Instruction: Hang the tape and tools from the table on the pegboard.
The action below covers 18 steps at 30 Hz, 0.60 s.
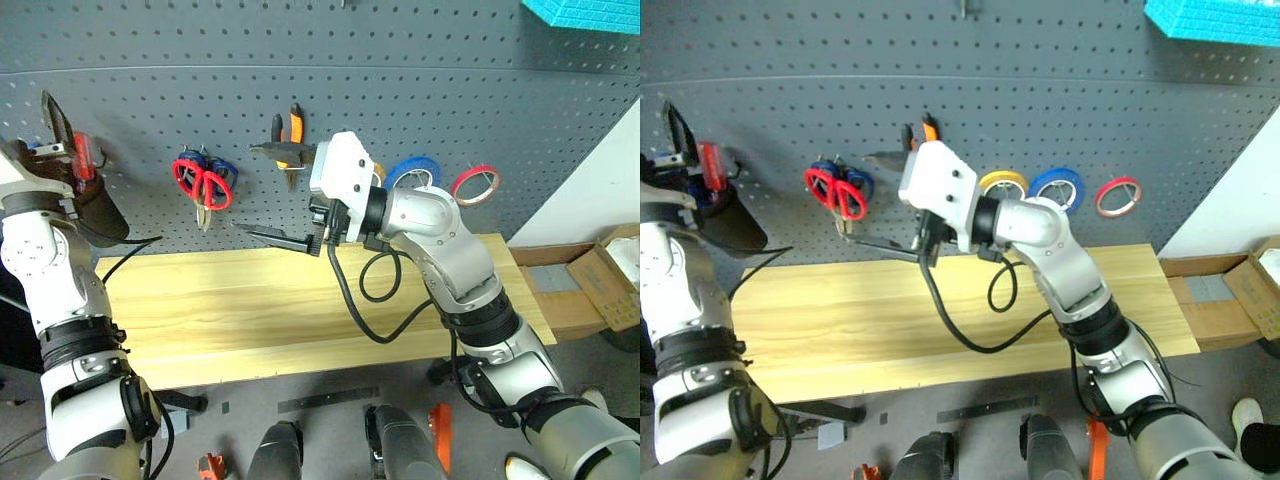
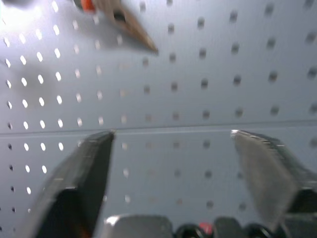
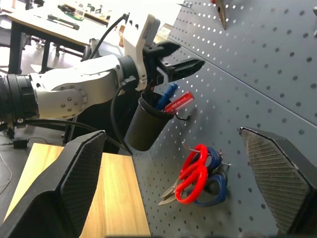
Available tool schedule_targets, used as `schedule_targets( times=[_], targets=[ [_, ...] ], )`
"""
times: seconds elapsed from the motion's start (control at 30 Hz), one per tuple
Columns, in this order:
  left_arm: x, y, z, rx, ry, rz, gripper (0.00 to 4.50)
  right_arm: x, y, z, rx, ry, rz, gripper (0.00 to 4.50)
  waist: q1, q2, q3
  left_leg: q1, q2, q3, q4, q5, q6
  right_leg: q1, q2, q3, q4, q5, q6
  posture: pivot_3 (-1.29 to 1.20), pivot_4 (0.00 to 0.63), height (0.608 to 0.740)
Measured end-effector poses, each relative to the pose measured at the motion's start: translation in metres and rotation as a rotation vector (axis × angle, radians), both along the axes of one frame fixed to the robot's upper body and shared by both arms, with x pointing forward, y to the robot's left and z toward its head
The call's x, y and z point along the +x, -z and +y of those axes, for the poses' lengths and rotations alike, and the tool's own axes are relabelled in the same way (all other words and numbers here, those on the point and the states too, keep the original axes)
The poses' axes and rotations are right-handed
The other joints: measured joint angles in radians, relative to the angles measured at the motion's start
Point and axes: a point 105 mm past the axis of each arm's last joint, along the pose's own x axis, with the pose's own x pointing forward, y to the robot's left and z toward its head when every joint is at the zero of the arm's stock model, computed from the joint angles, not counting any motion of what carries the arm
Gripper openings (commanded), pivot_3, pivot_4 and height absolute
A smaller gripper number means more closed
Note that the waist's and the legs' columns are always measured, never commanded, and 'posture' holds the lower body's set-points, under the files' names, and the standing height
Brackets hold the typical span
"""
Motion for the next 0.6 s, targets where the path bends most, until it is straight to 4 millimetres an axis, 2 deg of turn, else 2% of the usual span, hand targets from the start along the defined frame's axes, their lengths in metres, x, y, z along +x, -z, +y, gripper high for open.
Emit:
schedule_targets(
  times=[0.1,0.17,0.23,0.3,0.37,0.43,0.6],
  targets=[
    [-0.007,-0.015,-0.008,0.01,0.013,-0.05,4.45,0.001,-0.002,-0.002,0.011,0.0,0.0,4.5,0.0,-0.002,-0.015,0.001,0.0,0.0,0.0,0.0,0.0,0.001,0.0,0.0,0.001,0.0,0.0,-0.02,0.069,0.74],
    [-0.009,-0.025,-0.021,0.044,0.058,-0.067,4.45,0.006,-0.005,-0.009,0.032,0.015,0.009,4.5,0.001,-0.001,-0.025,0.001,0.0,0.0,0.001,0.0,0.0,0.001,0.0,0.0,0.002,0.0,0.0,-0.02,0.063,0.74],
    [-0.006,-0.034,-0.045,0.108,0.137,-0.063,4.45,0.01,-0.01,-0.02,0.051,0.033,0.014,4.5,0.006,-0.001,-0.038,0.001,-0.001,-0.001,0.001,0.0,0.0,0.002,0.0,0.0,0.001,0.0,0.0,-0.02,0.06,0.74],
    [-0.004,-0.039,-0.08,0.207,0.258,-0.035,4.45,0.011,-0.012,-0.034,0.058,0.047,0.025,4.5,0.011,0.001,-0.05,0.001,-0.001,-0.002,0.001,0.0,0.0,0.004,0.0,0.0,0.0,0.001,0.001,-0.02,0.058,0.74],
    [0.001,-0.027,-0.115,0.281,0.391,0.05,4.45,0.009,-0.007,-0.048,0.056,0.055,0.06,4.5,0.011,0.005,-0.064,0.005,-0.002,0.0,0.001,0.0,0.0,0.008,0.0,0.002,-0.002,0.001,0.001,-0.03,0.057,0.74],
    [0.005,-0.006,-0.14,0.307,0.509,0.165,4.45,0.008,0.003,-0.062,0.048,0.082,0.107,4.5,0.008,0.009,-0.066,0.013,-0.001,0.0,-0.001,-0.003,0.005,0.016,0.001,0.002,-0.002,0.0,0.001,-0.03,0.055,0.74],
    [0.008,0.067,-0.17,0.204,0.661,0.476,4.45,0.014,0.046,-0.099,-0.012,0.233,0.224,4.5,0.0,0.015,-0.069,0.034,0.003,0.002,-0.002,-0.004,0.007,0.034,0.006,0.004,-0.003,-0.002,0.0,-0.04,0.046,0.74]
  ],
)
